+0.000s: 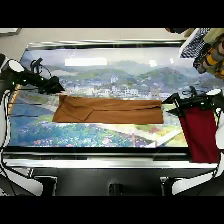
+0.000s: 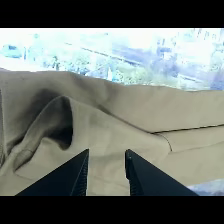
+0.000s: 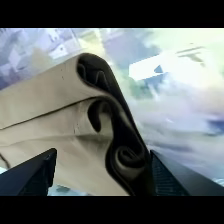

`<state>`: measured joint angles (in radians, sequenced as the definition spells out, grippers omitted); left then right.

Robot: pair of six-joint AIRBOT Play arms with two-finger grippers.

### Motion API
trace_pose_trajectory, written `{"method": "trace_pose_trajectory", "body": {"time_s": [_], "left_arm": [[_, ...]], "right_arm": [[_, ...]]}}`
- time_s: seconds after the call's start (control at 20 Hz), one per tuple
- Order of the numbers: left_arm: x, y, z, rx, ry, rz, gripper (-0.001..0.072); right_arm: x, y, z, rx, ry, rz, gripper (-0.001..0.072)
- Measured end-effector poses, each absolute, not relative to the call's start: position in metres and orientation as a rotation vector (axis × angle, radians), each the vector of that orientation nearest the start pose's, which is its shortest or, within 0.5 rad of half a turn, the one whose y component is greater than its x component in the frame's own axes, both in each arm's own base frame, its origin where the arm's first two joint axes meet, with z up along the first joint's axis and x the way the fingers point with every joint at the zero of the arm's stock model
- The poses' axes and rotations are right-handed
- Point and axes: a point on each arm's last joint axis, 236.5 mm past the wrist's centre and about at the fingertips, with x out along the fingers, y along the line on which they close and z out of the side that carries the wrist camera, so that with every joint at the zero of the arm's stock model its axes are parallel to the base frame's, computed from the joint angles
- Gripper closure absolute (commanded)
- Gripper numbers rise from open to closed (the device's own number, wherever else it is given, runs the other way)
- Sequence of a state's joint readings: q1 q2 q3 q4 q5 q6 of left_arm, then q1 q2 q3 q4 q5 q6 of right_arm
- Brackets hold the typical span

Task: Fold the clothes and pants, and hang the long-sleeved shirts on hangers.

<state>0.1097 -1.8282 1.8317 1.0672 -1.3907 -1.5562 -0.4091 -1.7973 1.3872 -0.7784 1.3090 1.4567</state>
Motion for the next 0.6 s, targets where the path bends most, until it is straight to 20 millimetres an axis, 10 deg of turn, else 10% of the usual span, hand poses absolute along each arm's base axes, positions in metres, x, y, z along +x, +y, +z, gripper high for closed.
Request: {"method": "trace_pose_trajectory", "body": {"time_s": [0.35,0.45,0.6], "left_arm": [[0.502,-0.058,0.014,-0.489,1.339,-0.265,0.043],[0.502,-0.058,0.014,-0.489,1.34,-0.265,0.043],[0.5,-0.058,0.014,-0.489,1.346,-0.266,0.043]], "right_arm": [[0.445,0.002,-0.082,1.014,1.419,0.209,0.007],[0.44,0.013,-0.089,0.96,1.458,0.213,0.0183],[0.437,0.022,-0.1,0.878,1.493,0.196,0.0607]]}}
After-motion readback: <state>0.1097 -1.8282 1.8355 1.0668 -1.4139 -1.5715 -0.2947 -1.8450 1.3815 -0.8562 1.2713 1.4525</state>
